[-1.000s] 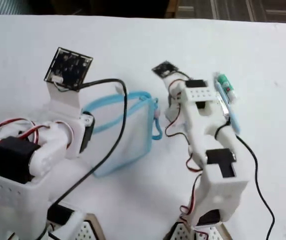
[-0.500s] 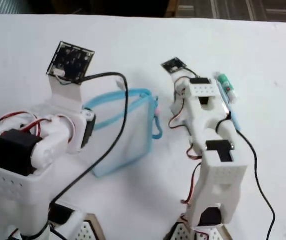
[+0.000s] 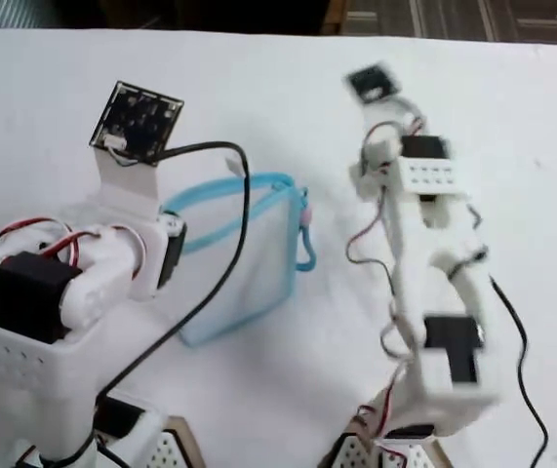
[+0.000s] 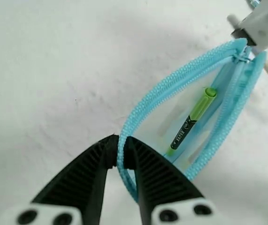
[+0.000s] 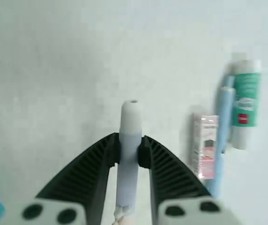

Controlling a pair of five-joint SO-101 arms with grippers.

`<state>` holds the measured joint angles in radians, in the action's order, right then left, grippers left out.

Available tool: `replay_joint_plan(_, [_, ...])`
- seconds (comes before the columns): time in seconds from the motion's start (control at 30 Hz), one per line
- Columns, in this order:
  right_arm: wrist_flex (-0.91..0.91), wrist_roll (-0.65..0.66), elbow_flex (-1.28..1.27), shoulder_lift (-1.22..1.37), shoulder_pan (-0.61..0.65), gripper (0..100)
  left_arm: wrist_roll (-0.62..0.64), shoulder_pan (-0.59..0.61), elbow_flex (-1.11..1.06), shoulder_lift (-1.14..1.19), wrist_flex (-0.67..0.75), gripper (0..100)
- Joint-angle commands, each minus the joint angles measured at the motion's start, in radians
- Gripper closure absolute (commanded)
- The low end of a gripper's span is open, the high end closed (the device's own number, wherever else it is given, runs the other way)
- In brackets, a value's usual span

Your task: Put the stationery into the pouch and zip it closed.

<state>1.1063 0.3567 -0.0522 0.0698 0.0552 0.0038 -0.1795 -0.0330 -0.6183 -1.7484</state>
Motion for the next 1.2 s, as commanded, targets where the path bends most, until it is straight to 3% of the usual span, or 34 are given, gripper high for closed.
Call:
replay_joint_plan(0.0, [0.054, -0.173, 0.011, -0.257, -0.025, 98.2, -0.005, 0.005, 0.001, 0.041, -0.025, 98])
replay_joint_plan(0.23, [0.291, -0.437, 0.011, -0.607, -0.016, 98.1, -0.005, 0.005, 0.001, 0.041, -0.025, 98])
replay_joint_plan(0.43, [0.664, -0.422, 0.009, -0.773, 0.070, 98.1, -0.005, 0.005, 0.001, 0.041, -0.025, 98])
replay_joint_plan(0.57, [0.667, -0.390, -0.086, -0.874, 0.041, 98.1, -0.005, 0.005, 0.001, 0.041, -0.025, 98])
replay_joint_plan(0.7, [0.664, -0.382, -0.244, -0.938, 0.122, 98.1, -0.005, 0.005, 0.001, 0.041, -0.025, 98])
replay_joint_plan(0.83, [0.532, -0.454, -0.264, -0.984, 0.147, 98.1, -0.005, 0.005, 0.001, 0.041, -0.025, 98])
replay_joint_plan(1.17, [-0.173, -0.595, -0.365, -1.296, 0.260, 98.1, -0.005, 0.005, 0.001, 0.041, -0.023, 98])
